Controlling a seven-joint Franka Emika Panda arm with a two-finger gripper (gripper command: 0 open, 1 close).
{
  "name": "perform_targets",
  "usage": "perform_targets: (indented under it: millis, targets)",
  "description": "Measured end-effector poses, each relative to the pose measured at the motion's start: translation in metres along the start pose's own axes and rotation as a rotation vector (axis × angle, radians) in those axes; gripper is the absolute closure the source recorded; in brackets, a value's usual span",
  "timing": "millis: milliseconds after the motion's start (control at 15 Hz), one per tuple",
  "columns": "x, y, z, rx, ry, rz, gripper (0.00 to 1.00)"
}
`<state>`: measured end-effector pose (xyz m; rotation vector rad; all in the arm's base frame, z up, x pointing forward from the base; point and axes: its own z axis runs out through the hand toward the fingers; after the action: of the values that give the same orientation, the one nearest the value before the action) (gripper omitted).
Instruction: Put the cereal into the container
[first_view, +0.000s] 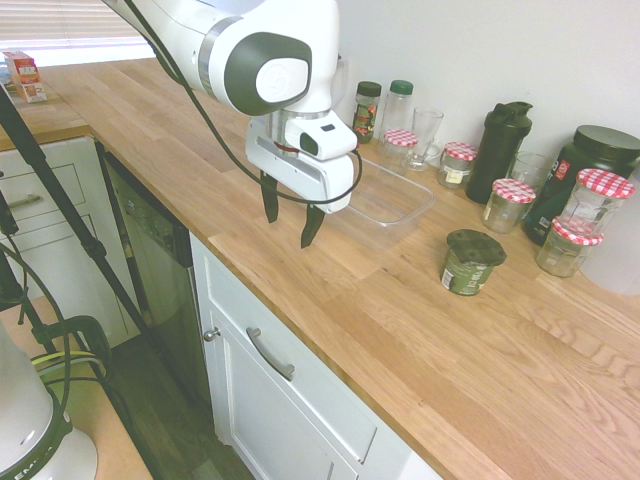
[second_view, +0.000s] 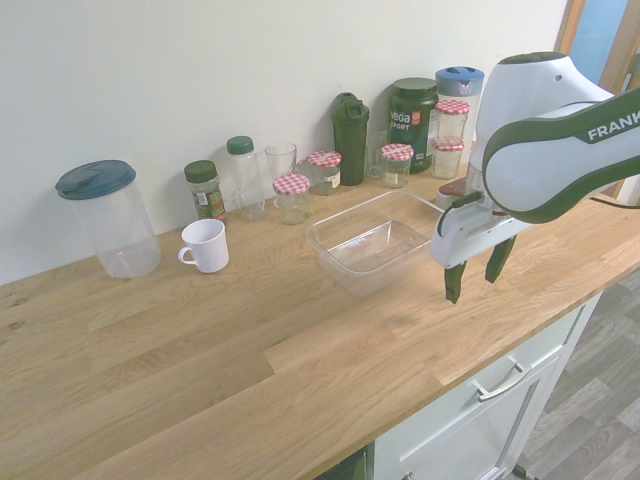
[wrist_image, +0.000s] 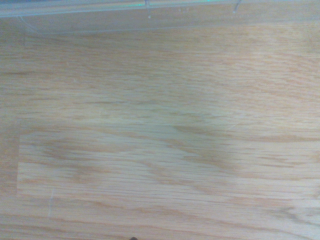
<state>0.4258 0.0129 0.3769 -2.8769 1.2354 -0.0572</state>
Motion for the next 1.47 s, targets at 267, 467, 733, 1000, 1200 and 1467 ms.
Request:
perform_targets:
  millis: [267,467,733,1000,1200,1467]
  targets:
    - [0.005,-0.001,-0.004,0.019,0.035,0.044,0.00]
    - [0.033,0.020,-0.024,0.049,0.078,0.121,0.00]
    - [0.105,0.086,-0.061,0.085,0.147,0.265,0.00]
    - [0.154,0.114,-0.053,0.084,0.166,0.334,0.00]
    - [0.175,0.103,-0.022,0.090,0.183,0.347,0.00]
    - [0.197,0.092,0.003,0.098,0.182,0.381,0.00]
